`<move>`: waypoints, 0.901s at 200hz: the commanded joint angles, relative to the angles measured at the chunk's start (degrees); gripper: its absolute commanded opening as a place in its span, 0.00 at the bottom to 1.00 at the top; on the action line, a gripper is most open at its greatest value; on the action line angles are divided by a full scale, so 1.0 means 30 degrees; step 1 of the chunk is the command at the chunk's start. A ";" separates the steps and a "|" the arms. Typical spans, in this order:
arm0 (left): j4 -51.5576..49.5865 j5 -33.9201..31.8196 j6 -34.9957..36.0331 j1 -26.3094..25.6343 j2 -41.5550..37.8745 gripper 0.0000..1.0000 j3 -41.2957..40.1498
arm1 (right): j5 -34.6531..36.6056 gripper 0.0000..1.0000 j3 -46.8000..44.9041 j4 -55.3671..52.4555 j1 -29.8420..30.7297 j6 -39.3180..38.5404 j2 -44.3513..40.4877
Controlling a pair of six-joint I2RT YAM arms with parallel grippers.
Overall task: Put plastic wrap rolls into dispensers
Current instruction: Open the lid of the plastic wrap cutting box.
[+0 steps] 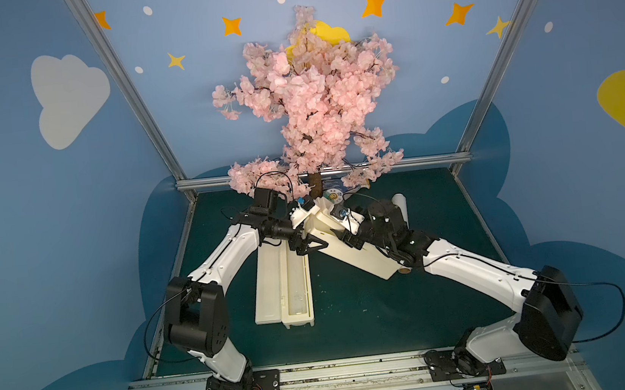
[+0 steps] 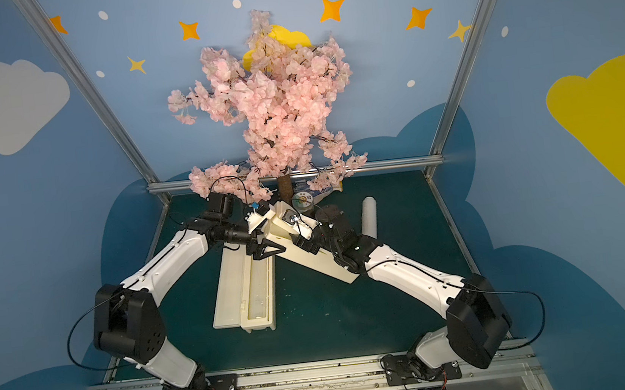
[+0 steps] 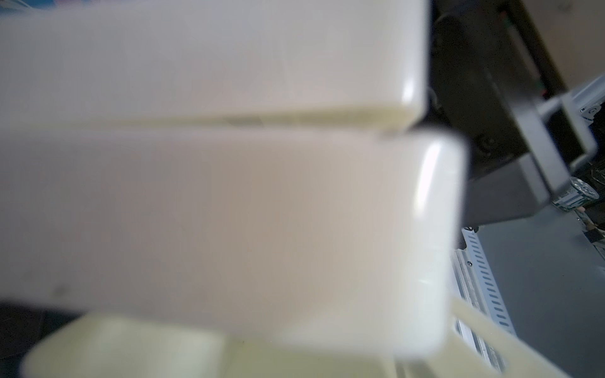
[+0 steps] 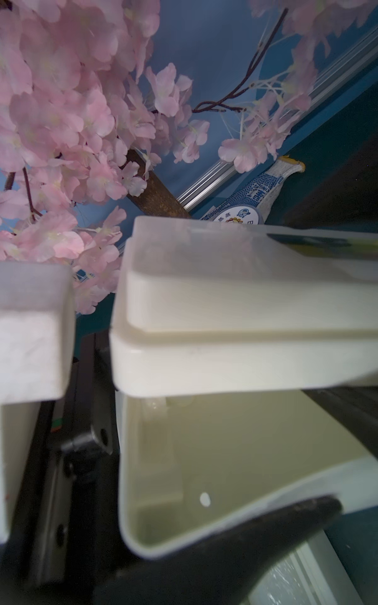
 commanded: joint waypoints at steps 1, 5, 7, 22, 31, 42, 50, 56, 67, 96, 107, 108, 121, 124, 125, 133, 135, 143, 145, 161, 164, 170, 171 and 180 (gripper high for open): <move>0.0262 0.0999 0.0319 -0.0283 -0.0882 0.61 0.0354 | 0.1148 0.59 0.0274 -0.0369 0.0334 0.0234 0.0996; 0.0259 0.0956 0.0362 -0.0298 -0.0885 0.62 0.0337 | 0.1137 0.56 0.0356 -0.0411 0.0363 0.0241 0.1006; 0.0242 0.0922 0.0376 -0.0297 -0.0889 0.62 0.0336 | 0.1137 0.54 0.0390 -0.0424 0.0376 0.0205 0.1033; 0.0264 0.0802 0.0483 -0.0296 -0.0935 0.62 0.0252 | 0.1100 0.37 0.0685 -0.0739 0.0485 0.0279 0.1095; 0.0295 0.0691 0.0524 -0.0304 -0.0964 0.62 0.0219 | 0.1220 0.28 0.0855 -0.0972 0.0507 0.0368 0.1130; 0.0352 0.0524 0.0499 -0.0297 -0.0978 0.62 0.0182 | 0.1463 0.23 0.1094 -0.1353 0.0522 0.0594 0.1116; 0.0409 0.0439 0.0483 -0.0268 -0.1022 0.62 0.0161 | 0.1885 0.18 0.1198 -0.1506 0.0515 0.0731 0.1032; 0.0441 0.0334 0.0441 -0.0267 -0.1033 0.62 0.0160 | 0.2219 0.17 0.1246 -0.1490 0.0515 0.0749 0.0986; 0.0384 0.0227 0.0377 -0.0180 -0.1087 0.62 0.0138 | 0.3147 0.13 0.1358 -0.1424 0.0508 0.0722 0.0925; 0.1759 -0.0249 -0.0435 0.0141 -0.2150 0.61 -0.1420 | 0.7301 0.07 0.2414 -0.1885 -0.0008 0.1645 0.1169; 0.2463 -0.0418 -0.0605 0.0234 -0.2817 0.61 -0.2300 | 0.7972 0.06 0.3156 -0.2720 -0.0557 0.2199 0.1413; 0.2522 -0.0457 -0.0625 0.0247 -0.2879 0.61 -0.2389 | 0.8050 0.06 0.3219 -0.2790 -0.0596 0.2236 0.1433; 0.3160 -0.0691 -0.0871 0.0260 -0.3485 0.61 -0.3289 | 0.9236 0.05 0.3789 -0.2912 -0.1199 0.2383 0.1724; 0.3254 -0.0747 -0.0878 0.0285 -0.3610 0.61 -0.3432 | 0.9366 0.05 0.3917 -0.2903 -0.1354 0.2400 0.1805; 0.3283 -0.0754 -0.0893 0.0287 -0.3657 0.61 -0.3481 | 0.9436 0.05 0.3937 -0.2881 -0.1405 0.2424 0.1834; 0.3594 -0.0894 -0.1145 0.0317 -0.3935 0.61 -0.3845 | 1.0079 0.05 0.4312 -0.2933 -0.1704 0.2548 0.2061; 0.3654 -0.0918 -0.1180 0.0318 -0.3988 0.61 -0.3910 | 1.0206 0.04 0.4426 -0.2951 -0.1737 0.2576 0.2103; 0.3746 -0.1175 -0.1289 0.0291 -0.4184 0.61 -0.4106 | 1.0376 0.04 0.4660 -0.2857 -0.1839 0.2454 0.2086; 0.3773 -0.1230 -0.1347 0.0290 -0.4197 0.60 -0.4159 | 1.0302 0.04 0.4682 -0.2764 -0.1866 0.2318 0.2058; 0.4190 -0.1349 -0.1721 0.0318 -0.4399 0.61 -0.4390 | 0.9268 0.05 0.4552 -0.2013 -0.1761 0.1591 0.1450; 0.4287 -0.1408 -0.1801 0.0333 -0.4405 0.61 -0.4430 | 0.8934 0.05 0.4522 -0.1930 -0.1710 0.1422 0.1302; 0.4448 -0.1489 -0.1946 0.0330 -0.4347 0.61 -0.4443 | 0.8590 0.05 0.4366 -0.1441 -0.1600 0.0950 0.1080; 0.4452 -0.1505 -0.1969 0.0339 -0.4347 0.61 -0.4427 | 0.8579 0.05 0.4337 -0.1315 -0.1586 0.0849 0.1047; 0.4152 -0.1417 -0.1929 0.0348 -0.4109 0.61 -0.4187 | 0.8919 0.05 0.3946 -0.0055 -0.1411 0.0538 0.0834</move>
